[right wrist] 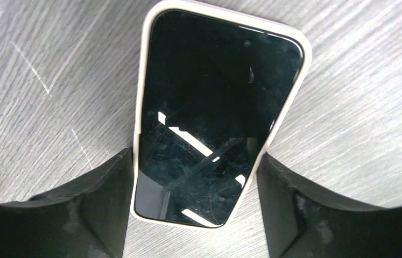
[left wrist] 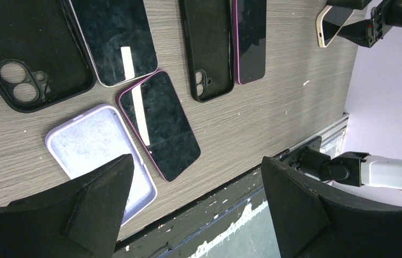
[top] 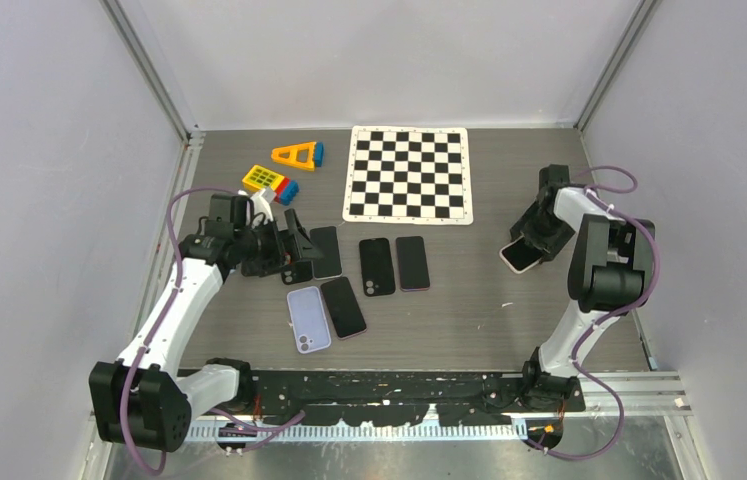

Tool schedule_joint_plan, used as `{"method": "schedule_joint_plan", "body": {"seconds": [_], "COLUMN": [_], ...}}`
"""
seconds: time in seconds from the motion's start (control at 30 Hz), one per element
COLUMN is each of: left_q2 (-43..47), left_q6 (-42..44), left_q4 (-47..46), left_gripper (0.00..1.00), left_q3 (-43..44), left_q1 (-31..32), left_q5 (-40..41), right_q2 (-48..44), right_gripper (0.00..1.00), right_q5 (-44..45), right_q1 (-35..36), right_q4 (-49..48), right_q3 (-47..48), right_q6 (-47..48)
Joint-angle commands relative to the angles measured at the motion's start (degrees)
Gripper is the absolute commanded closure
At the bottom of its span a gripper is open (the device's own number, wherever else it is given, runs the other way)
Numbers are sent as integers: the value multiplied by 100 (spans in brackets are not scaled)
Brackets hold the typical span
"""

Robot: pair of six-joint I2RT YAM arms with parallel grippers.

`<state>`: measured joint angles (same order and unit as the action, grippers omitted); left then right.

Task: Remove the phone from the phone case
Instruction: Pick up the phone at the corner of the board.

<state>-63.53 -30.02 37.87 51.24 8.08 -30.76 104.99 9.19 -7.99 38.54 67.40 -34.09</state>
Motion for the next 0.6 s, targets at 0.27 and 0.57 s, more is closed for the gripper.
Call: {"method": "schedule_joint_plan", "body": {"seconds": [0.27,0.57], "left_q2": [-55,205], "left_q6": [-202,-563], "left_q4": [-465,-1106], "left_gripper": [11,11], "left_q3": [-65,-214], "left_q1": [-51,-45], "left_q5": [-425,-555], "right_q2": [-1274,-3402], "right_gripper": [50,51], "right_q5": [-927,-1845], "right_q1": [989,2415], "right_q4": [-524,-1997], "right_q3": [-1002,-2178], "right_q6": [-252,-725]}}
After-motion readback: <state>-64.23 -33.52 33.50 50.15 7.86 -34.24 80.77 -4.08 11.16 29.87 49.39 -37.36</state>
